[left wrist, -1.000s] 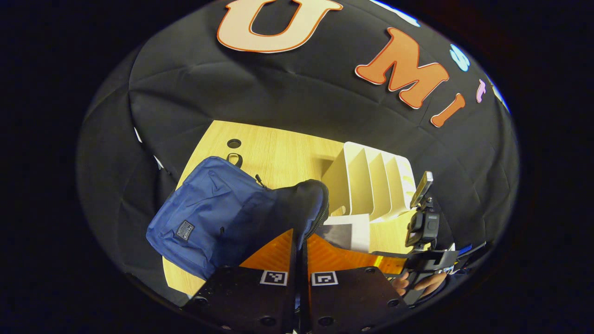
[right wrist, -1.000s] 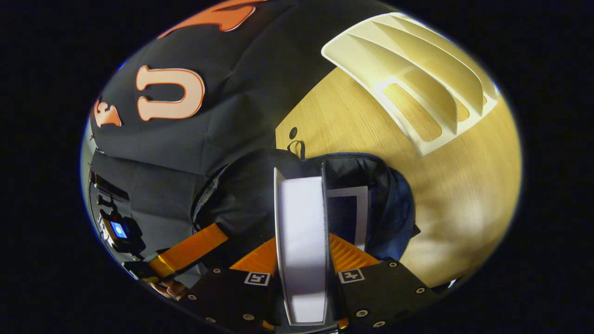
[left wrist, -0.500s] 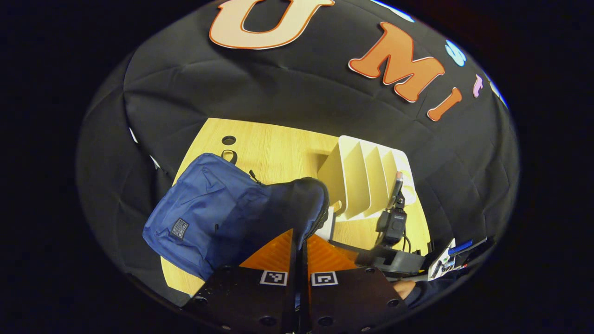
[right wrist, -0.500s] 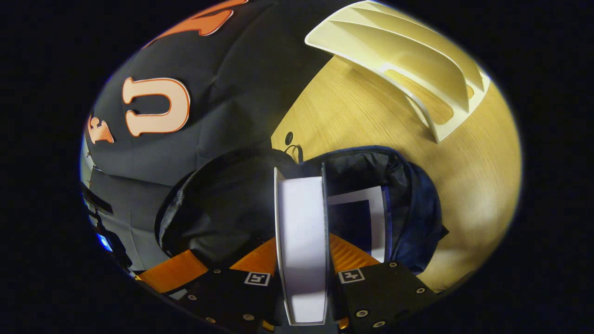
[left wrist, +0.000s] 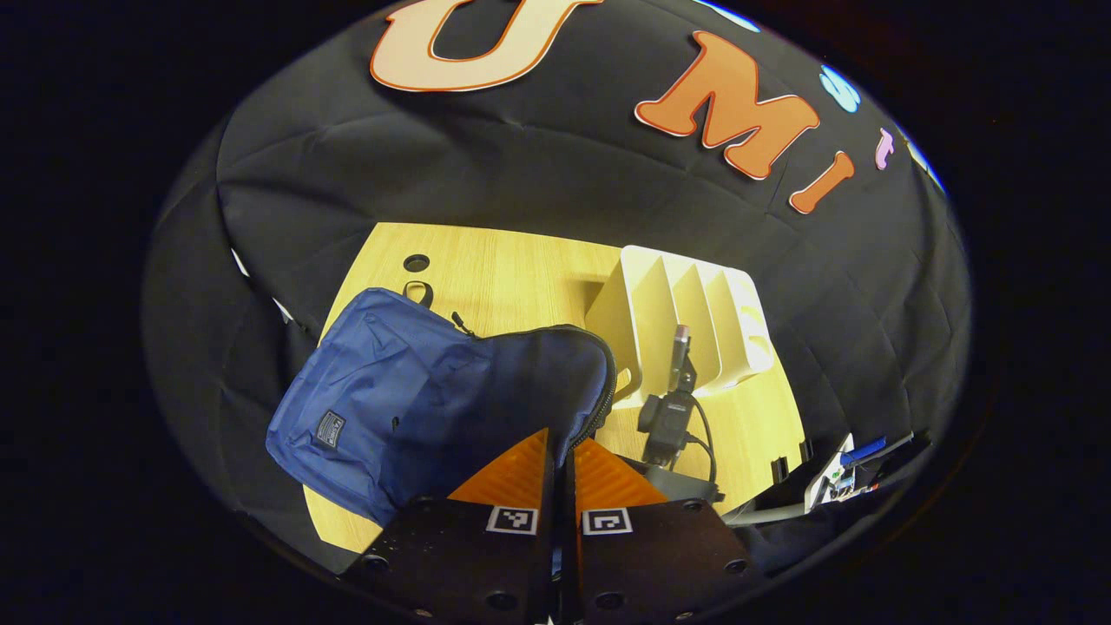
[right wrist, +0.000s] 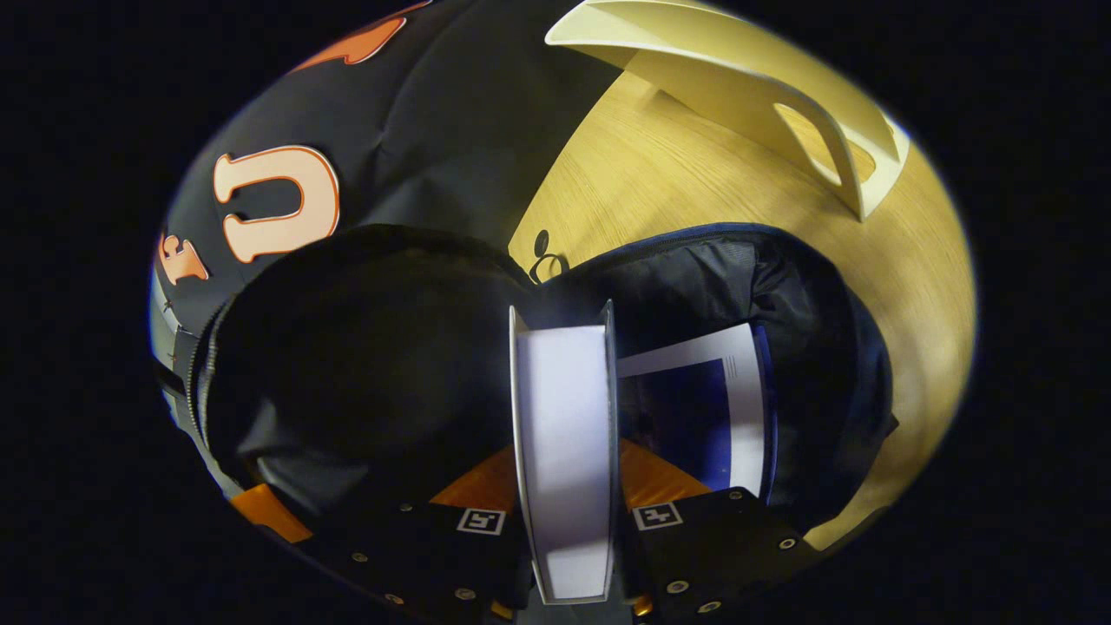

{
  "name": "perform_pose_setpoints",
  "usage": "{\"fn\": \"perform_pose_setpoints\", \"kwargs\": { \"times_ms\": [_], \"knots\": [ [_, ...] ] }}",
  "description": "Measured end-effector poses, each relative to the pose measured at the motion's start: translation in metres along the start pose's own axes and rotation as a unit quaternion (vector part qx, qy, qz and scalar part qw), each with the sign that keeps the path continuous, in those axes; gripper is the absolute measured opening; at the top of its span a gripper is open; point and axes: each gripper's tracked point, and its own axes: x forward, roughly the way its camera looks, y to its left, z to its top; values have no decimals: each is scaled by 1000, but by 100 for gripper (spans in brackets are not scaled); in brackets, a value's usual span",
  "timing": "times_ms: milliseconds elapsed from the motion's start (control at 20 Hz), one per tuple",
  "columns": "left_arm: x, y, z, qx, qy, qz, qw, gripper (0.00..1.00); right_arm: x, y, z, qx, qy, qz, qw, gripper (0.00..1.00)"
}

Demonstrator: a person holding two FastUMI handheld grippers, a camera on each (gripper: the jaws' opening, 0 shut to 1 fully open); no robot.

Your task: Open the schoolbag, grab two books from the bookshelf and put them into the schoolbag.

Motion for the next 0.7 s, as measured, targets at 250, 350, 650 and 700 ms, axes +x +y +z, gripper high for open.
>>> {"fn": "perform_pose_setpoints", "kwargs": {
  "times_ms": [250, 350, 650, 700],
  "knots": [
    [1, -3, -2, 4, 6, 1, 1000, 5, 17, -2, -3, 5, 13, 19, 1000, 39],
    [0, -3, 0, 4, 3, 4, 1000, 5, 17, -1, -3, 5, 14, 19, 1000, 39],
    [-2, 3, -2, -10, 0, 11, 1000, 5, 10, -22, -3, -1, 15, -39, 999, 53],
    [-1, 3, -3, -12, 1, 10, 1000, 5, 10, -23, -1, -4, 11, -43, 999, 60]
  ]
}}
